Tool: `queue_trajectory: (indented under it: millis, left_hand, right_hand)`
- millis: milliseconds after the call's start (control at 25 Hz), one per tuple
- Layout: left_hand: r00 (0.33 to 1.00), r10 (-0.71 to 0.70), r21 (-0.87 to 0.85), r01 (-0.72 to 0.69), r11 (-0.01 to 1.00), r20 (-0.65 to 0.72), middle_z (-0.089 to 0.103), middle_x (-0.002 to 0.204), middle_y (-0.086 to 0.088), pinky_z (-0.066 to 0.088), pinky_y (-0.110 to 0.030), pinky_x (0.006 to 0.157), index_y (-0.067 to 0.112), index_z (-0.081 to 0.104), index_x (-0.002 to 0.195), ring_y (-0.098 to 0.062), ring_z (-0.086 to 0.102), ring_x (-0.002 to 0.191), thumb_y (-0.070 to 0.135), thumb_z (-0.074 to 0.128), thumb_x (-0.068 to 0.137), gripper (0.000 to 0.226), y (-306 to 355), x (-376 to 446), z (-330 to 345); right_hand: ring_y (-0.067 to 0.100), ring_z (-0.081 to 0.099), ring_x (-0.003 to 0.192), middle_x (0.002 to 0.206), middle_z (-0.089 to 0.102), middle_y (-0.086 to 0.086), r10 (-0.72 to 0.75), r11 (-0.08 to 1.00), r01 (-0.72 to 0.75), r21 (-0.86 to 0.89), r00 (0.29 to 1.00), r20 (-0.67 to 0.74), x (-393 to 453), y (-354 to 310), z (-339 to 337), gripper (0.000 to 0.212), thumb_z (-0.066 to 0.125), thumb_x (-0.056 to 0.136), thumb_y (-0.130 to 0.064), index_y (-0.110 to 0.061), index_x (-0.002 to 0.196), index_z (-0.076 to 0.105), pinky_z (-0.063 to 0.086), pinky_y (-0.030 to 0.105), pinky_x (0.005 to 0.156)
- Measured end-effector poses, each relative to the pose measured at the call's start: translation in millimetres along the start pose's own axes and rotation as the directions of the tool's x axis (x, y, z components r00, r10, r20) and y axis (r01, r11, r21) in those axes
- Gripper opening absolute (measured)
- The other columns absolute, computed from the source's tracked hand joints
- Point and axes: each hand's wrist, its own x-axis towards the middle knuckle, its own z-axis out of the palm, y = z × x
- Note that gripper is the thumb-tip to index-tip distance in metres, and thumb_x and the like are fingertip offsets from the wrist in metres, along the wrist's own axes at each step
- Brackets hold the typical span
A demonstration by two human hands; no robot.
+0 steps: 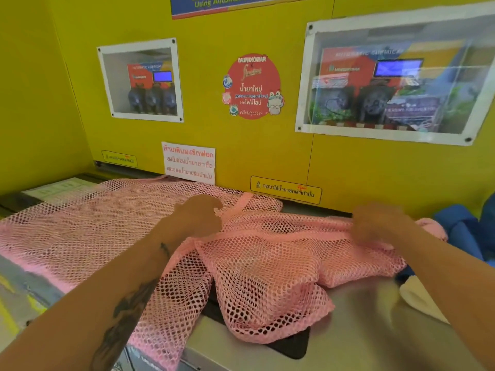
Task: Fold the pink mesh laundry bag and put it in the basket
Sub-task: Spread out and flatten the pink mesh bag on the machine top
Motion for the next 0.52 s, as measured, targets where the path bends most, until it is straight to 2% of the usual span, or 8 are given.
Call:
queue_trajectory:
  millis: [80, 160, 200, 240, 280, 360, 440, 520]
  left_hand:
    - [0.996, -0.015, 0.017, 0.014, 1.0, 0.083, 0.042, 0.152, 0.0, 0.023, -0.061, 0.115, 0.035, 0.032, 0.148, -0.031, 0.035, 0.141, 0.023, 0.055, 0.081, 0.071, -3, 2, 3]
    - [0.998, 0.004, 0.027, -0.006, 1.0, 0.069, 0.052, 0.142, 0.001, 0.026, -0.062, 0.113, 0.036, 0.039, 0.143, -0.03, 0.042, 0.135, 0.018, 0.056, 0.08, 0.068, -4, 4, 7]
    - [0.999, 0.021, 0.014, -0.022, 1.0, 0.047, 0.053, 0.139, 0.0, 0.027, -0.062, 0.112, 0.036, 0.044, 0.139, -0.031, 0.044, 0.133, 0.018, 0.056, 0.08, 0.063, -3, 6, 8]
    - [0.999, 0.023, 0.001, -0.024, 1.0, 0.041, 0.049, 0.144, -0.002, 0.026, -0.062, 0.113, 0.036, 0.045, 0.139, -0.032, 0.041, 0.135, 0.021, 0.056, 0.081, 0.061, -1, 6, 8]
    - [0.998, 0.019, 0.013, -0.02, 1.0, 0.061, 0.04, 0.152, -0.004, 0.022, -0.062, 0.115, 0.035, 0.04, 0.143, -0.034, 0.035, 0.139, 0.026, 0.056, 0.082, 0.064, 0, 7, 9]
    - [0.993, -0.006, 0.072, -0.002, 0.997, 0.121, 0.024, 0.161, -0.005, 0.017, -0.062, 0.116, 0.035, 0.023, 0.152, -0.035, 0.025, 0.145, 0.03, 0.055, 0.083, 0.076, 1, 5, 12]
    - [0.992, -0.018, 0.038, 0.013, 0.999, 0.123, 0.035, 0.156, -0.004, 0.018, -0.064, 0.115, 0.035, 0.02, 0.152, -0.033, 0.032, 0.142, 0.023, 0.054, 0.083, 0.078, 1, 5, 14]
    - [0.999, -0.004, 0.01, 0.003, 1.0, 0.051, 0.046, 0.148, -0.002, 0.016, -0.064, 0.115, 0.032, 0.028, 0.151, -0.031, 0.038, 0.138, 0.015, 0.054, 0.083, 0.074, 4, 4, 16]
  right_hand:
    - [0.018, 0.059, 0.08, 0.084, 0.06, -0.003, -0.02, 0.999, 0.018, 0.028, 0.998, 0.055, -1, 4, -10, 0.01, 0.056, 0.081, -0.025, -0.018, 0.076, 0.057, 0.053, 0.036, 0.078]
    - [0.018, 0.054, 0.073, 0.081, 0.057, 0.001, -0.131, 0.985, 0.118, 0.124, 0.987, 0.096, -2, 2, -19, 0.01, 0.061, 0.078, -0.018, -0.014, 0.071, 0.056, 0.047, 0.033, 0.066]
    - [0.02, 0.055, 0.076, 0.084, 0.059, 0.005, -0.18, 0.966, 0.162, 0.204, 0.981, 0.074, -2, -1, -20, 0.006, 0.061, 0.079, -0.015, -0.01, 0.076, 0.058, 0.045, 0.035, 0.067]
    - [0.024, 0.059, 0.085, 0.094, 0.062, 0.009, -0.217, 0.937, 0.198, 0.289, 0.976, 0.034, 1, -5, -19, 0.011, 0.06, 0.081, -0.012, -0.007, 0.09, 0.062, 0.049, 0.038, 0.074]
    - [0.027, 0.06, 0.1, 0.111, 0.063, 0.012, -0.219, 0.913, 0.207, 0.351, 0.976, -0.007, 1, -9, -17, 0.027, 0.057, 0.084, -0.011, -0.005, 0.11, 0.061, 0.051, 0.041, 0.086]
    - [0.029, 0.055, 0.116, 0.132, 0.056, 0.009, -0.186, 0.918, 0.186, 0.351, 0.982, -0.036, 1, -18, -8, 0.045, 0.053, 0.09, -0.013, -0.011, 0.134, 0.049, 0.049, 0.044, 0.099]
    - [0.026, 0.058, 0.11, 0.126, 0.059, 0.006, -0.139, 0.963, 0.149, 0.223, 0.988, -0.06, 4, -21, 4, 0.036, 0.051, 0.092, -0.018, -0.014, 0.127, 0.055, 0.05, 0.042, 0.096]
    - [0.021, 0.058, 0.091, 0.103, 0.063, 0.001, -0.097, 0.989, 0.107, 0.102, 0.991, -0.094, 5, -18, 5, 0.015, 0.049, 0.091, -0.015, -0.015, 0.1, 0.061, 0.053, 0.038, 0.086]
